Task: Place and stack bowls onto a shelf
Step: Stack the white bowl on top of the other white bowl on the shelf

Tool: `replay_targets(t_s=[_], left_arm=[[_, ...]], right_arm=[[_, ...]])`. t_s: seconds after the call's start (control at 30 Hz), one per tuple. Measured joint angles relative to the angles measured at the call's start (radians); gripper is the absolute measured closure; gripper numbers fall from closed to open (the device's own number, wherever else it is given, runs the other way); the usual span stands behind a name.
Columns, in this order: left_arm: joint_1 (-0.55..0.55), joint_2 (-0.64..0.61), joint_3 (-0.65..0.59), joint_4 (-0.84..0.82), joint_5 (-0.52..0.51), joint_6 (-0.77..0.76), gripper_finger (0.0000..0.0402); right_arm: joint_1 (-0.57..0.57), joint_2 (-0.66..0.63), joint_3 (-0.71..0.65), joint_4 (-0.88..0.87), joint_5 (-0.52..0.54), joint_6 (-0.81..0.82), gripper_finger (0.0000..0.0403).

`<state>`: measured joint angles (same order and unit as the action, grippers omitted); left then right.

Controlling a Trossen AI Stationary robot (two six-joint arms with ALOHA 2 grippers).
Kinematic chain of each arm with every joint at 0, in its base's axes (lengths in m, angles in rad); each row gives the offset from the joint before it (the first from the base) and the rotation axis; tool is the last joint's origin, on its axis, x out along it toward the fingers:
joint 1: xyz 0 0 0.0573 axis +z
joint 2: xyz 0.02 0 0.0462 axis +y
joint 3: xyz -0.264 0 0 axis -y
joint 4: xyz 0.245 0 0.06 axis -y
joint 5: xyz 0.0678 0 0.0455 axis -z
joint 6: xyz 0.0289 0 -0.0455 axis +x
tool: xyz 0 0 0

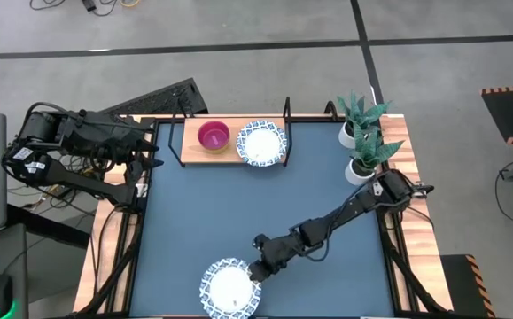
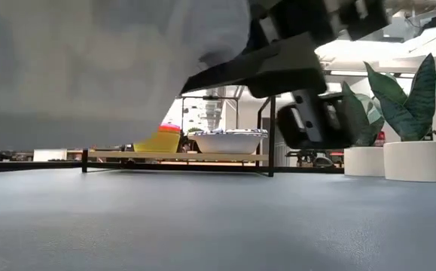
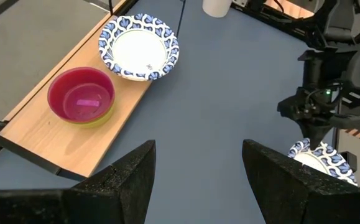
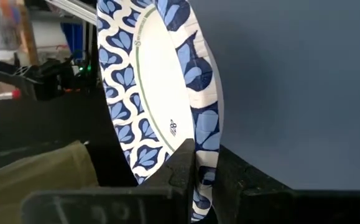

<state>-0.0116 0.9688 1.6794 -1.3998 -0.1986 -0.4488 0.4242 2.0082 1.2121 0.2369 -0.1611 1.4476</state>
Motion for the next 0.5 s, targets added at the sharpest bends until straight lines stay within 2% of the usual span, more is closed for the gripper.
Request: replay_targets(t_s=[0.3, 0.43, 0.5], left_arm=[[0.000, 0.000, 0.000, 0.000, -0.019, -0.007, 0.0178], [0.000, 0.000, 0.000, 0.000, -0.019, -0.007, 0.0178], [0.000, 0.000, 0.000, 0.000, -0.022, -0.003, 0.0178]], right_arm=[[-0.174, -0.102, 0.004, -0.018, -0.132, -0.151, 0.0339], [-0.280, -0.210, 0.019, -0.066, -0.161, -0.244, 0.0339], [-0.340, -0.278, 0.030, -0.153, -0.163, -0.310, 0.0339]])
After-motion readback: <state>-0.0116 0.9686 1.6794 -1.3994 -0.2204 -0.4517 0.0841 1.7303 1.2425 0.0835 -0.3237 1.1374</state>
